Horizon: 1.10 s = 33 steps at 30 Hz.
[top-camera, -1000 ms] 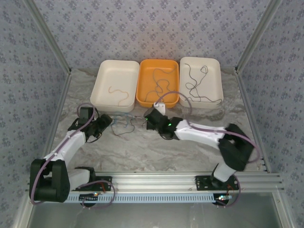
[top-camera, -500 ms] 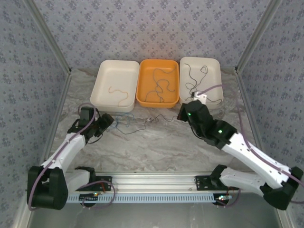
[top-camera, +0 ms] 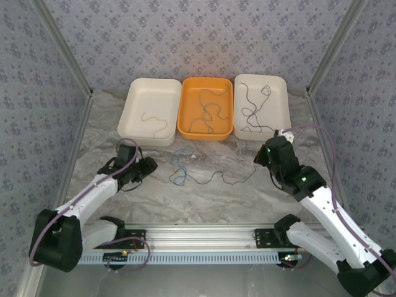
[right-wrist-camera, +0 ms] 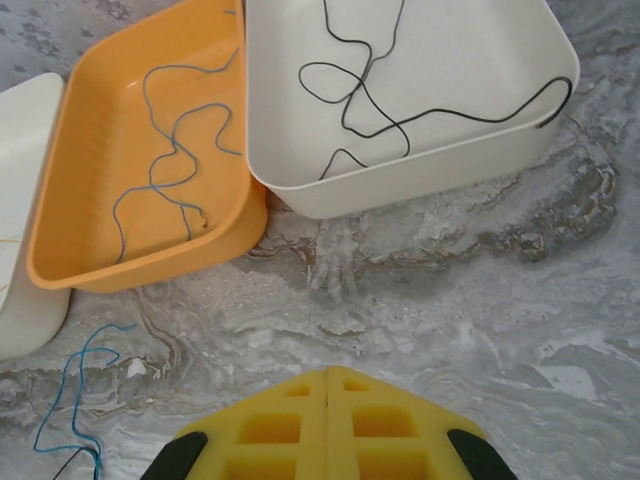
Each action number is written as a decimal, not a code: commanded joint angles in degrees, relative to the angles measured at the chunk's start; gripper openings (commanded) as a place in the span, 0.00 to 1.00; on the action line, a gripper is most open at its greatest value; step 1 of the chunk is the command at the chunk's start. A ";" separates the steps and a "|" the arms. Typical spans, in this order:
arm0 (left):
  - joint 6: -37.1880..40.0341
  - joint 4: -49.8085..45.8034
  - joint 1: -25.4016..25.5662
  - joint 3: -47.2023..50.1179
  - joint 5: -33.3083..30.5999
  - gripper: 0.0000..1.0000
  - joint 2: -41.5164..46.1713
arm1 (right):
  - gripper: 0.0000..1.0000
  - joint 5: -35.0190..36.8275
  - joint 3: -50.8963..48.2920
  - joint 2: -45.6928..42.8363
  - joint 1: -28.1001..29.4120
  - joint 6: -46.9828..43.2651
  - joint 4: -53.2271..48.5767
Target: Untangle the cables
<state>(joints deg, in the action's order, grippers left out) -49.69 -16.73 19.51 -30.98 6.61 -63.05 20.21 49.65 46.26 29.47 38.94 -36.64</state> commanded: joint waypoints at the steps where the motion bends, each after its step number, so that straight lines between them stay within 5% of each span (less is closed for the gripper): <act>1: -2.43 0.76 4.63 2.66 -2.38 0.60 1.21 | 0.00 -3.04 -0.24 -0.38 -1.63 -1.47 0.17; 7: -5.82 9.70 14.11 3.97 -4.81 0.68 -0.62 | 0.00 -4.19 -0.91 -0.03 -2.68 -1.44 0.99; 18: -3.91 11.69 20.06 -0.99 -7.26 0.45 -17.64 | 0.00 -5.27 -0.89 -0.35 -3.90 -1.30 1.47; 20: -3.92 12.60 20.16 -1.29 -8.38 0.37 -18.70 | 0.00 -5.43 -0.93 -0.21 -4.10 -1.26 1.60; 24: -3.59 12.71 20.31 -1.56 -9.69 0.00 -18.86 | 0.00 -6.03 -1.22 -0.02 -4.93 -1.43 1.93; 33: 5.22 -10.14 17.44 -6.00 -14.29 0.00 -3.04 | 0.00 -12.67 5.81 2.01 -19.85 -7.01 1.38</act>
<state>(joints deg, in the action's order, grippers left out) -49.32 -17.50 38.52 -33.58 -5.39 -69.91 10.92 51.09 48.05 13.76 34.87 -35.64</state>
